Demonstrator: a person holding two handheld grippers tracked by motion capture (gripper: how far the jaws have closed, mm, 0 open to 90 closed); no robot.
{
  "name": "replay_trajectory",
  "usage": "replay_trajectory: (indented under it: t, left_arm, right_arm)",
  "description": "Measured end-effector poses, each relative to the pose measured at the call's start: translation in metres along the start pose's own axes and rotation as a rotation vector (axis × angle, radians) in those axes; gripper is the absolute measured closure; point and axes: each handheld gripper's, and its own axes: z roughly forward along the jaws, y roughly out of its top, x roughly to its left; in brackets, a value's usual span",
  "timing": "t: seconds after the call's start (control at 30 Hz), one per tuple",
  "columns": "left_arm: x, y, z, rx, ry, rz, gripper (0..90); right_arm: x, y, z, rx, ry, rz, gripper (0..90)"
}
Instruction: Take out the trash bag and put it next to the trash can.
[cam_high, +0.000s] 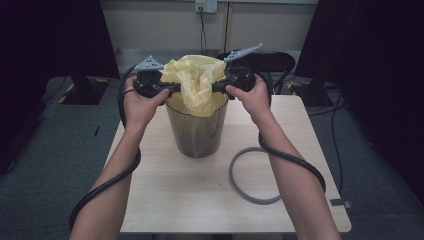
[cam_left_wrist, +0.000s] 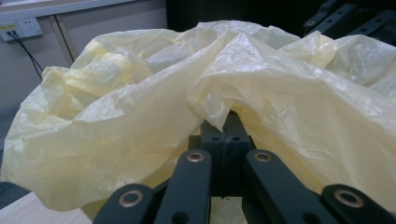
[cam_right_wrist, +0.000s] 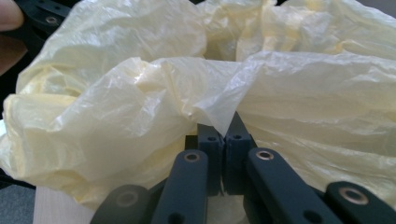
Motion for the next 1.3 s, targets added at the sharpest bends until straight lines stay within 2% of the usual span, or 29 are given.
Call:
replay_trajectory:
  t: [0.03, 0.13, 0.2, 0.33, 0.4, 0.43, 0.5, 0.57, 0.63, 0.67, 0.77, 0.93, 1.03, 1.1, 1.17, 1.23, 1.27, 1.3]
  left_arm:
    - [0.0, 0.0, 0.002, 0.01, -0.007, 0.012, 90.0]
    - [0.0, -0.006, 0.007, 0.015, -0.029, 0.01, 90.0]
    - [0.0, -0.009, 0.01, 0.011, -0.042, 0.026, 90.0]
    - [-0.004, -0.011, 0.014, 0.01, -0.083, 0.058, 89.9]
    - [-0.006, -0.011, 0.016, -0.01, -0.094, 0.076, 81.8]
    - [-0.006, -0.011, 0.017, -0.015, -0.105, 0.085, 74.8]
    - [-0.006, -0.012, 0.021, 0.004, -0.14, 0.096, 65.7]
    - [-0.005, -0.014, 0.026, -0.007, -0.156, 0.098, 51.0]
    - [-0.005, -0.014, 0.029, -0.021, -0.119, 0.131, 37.3]
    - [-0.005, -0.015, 0.031, -0.022, -0.116, 0.151, 31.3]
    - [-0.006, -0.017, 0.036, -0.001, -0.12, 0.16, 26.9]
    - [-0.004, -0.021, 0.041, -0.012, -0.112, 0.173, 28.8]
    - [-0.003, -0.022, 0.043, -0.028, -0.114, 0.181, 29.8]
    - [-0.004, -0.022, 0.045, -0.018, -0.125, 0.191, 32.7]
    - [-0.006, -0.022, 0.046, -0.019, -0.156, 0.158, 39.7]
    - [-0.006, -0.02, 0.046, -0.017, -0.172, 0.16, 49.1]
    - [-0.007, -0.02, 0.046, -0.014, -0.183, 0.147, 51.8]
    - [-0.007, -0.02, 0.045, -0.014, -0.193, 0.139, 58.6]
  right_arm:
    - [0.001, 0.002, 0.002, 0.004, -0.001, -0.001, 88.4]
    - [0.004, 0.005, 0.005, 0.001, -0.001, -0.007, 88.4]
    - [0.006, 0.005, 0.008, -0.015, 0.014, 0.005, 88.3]
    - [0.011, 0.006, 0.014, -0.009, 0.023, 0.008, 88.3]
    - [0.013, 0.007, 0.016, -0.008, 0.025, 0.009, 88.2]
    - [0.014, 0.008, 0.017, -0.007, 0.026, 0.009, 88.2]
    - [0.015, 0.009, 0.017, -0.005, 0.018, 0.005, 87.8]
    - [0.015, 0.01, 0.016, -0.026, 0.029, 0.012, 87.4]
    - [0.014, 0.009, 0.016, -0.027, 0.038, 0.026, 87.4]
    - [0.014, 0.009, 0.017, -0.028, 0.044, 0.033, 87.4]
    - [0.017, 0.011, 0.019, -0.023, 0.064, 0.032, 87.7]
    - [0.021, 0.012, 0.027, 0.01, 0.084, 0.029, 87.7]
    - [0.024, 0.012, 0.031, 0.0, 0.103, 0.027, 87.7]
    - [0.026, 0.013, 0.034, 0.006, 0.111, 0.03, 87.7]
    - [0.026, 0.014, 0.036, 0.005, 0.121, 0.027, 87.7]
    - [0.027, 0.015, 0.038, -0.006, 0.133, 0.036, 87.7]
    - [0.028, 0.016, 0.038, -0.006, 0.131, 0.037, 87.7]
    - [0.028, 0.016, 0.039, -0.006, 0.135, 0.036, 87.7]
